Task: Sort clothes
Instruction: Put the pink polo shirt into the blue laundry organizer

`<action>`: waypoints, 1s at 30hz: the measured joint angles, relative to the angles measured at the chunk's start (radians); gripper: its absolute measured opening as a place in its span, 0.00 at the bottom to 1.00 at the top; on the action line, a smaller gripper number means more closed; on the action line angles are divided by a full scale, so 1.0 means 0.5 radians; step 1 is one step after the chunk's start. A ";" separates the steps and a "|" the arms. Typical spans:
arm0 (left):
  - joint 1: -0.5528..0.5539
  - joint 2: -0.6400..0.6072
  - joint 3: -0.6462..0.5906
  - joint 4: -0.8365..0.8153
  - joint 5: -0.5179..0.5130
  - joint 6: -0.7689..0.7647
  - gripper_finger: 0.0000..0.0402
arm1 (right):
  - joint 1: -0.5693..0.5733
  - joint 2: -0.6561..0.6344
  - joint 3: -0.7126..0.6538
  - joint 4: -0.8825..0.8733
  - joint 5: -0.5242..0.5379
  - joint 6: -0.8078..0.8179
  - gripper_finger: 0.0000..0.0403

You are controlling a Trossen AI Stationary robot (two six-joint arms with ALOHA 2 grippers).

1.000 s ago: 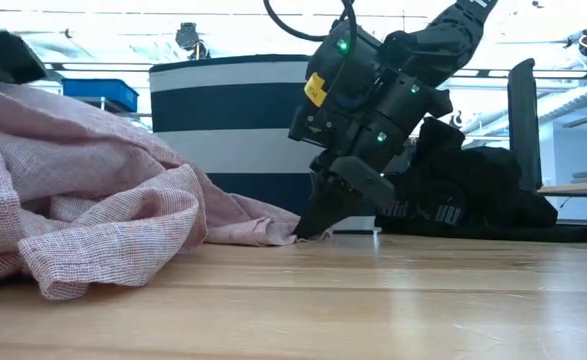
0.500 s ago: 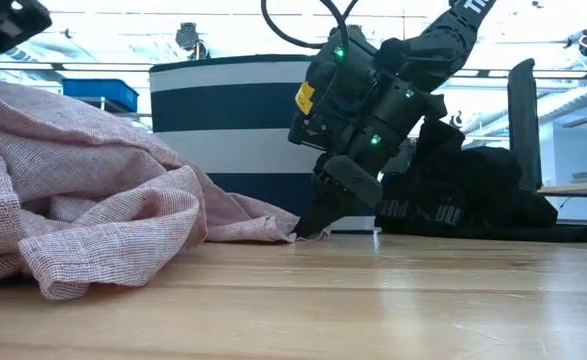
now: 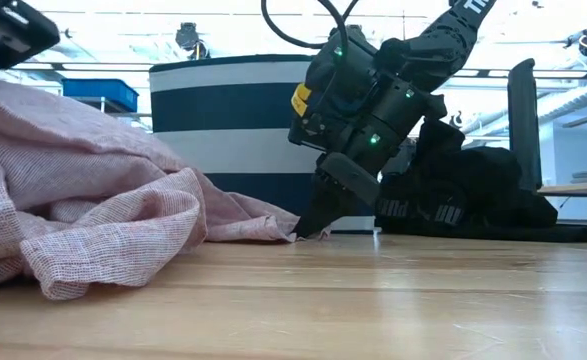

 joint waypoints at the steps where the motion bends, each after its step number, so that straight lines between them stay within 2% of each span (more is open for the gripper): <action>1: 0.004 -0.003 0.012 -0.002 -0.008 0.000 0.20 | 0.000 0.000 0.000 0.000 0.000 0.014 0.00; 3: 0.020 -0.003 0.027 0.005 -0.023 0.006 0.06 | 0.004 -0.013 -0.001 0.000 0.000 0.067 0.00; 4: 0.030 -0.003 0.029 -0.002 -0.023 0.007 0.04 | 0.013 -0.031 -0.001 -0.003 0.006 0.105 0.00; 10: 0.054 -0.028 0.165 -0.026 -0.071 0.051 0.01 | 0.139 -0.291 -0.018 -0.218 0.103 0.247 0.00; 16: 0.001 -0.174 0.467 -0.020 -0.458 0.288 0.01 | 0.419 -0.798 -0.009 -0.518 0.488 0.402 0.00; 21: -0.072 -0.304 0.694 -0.014 -0.788 0.559 0.01 | 0.712 -1.254 -0.006 -0.545 0.845 0.470 0.00; 26: -0.097 -0.406 0.899 -0.003 -1.102 0.848 0.00 | 0.992 -1.643 -0.005 -0.319 1.239 0.234 0.00; 30: -0.096 -0.494 1.024 0.001 -1.350 1.054 0.00 | 1.114 -1.845 -0.005 0.051 1.333 -0.185 0.00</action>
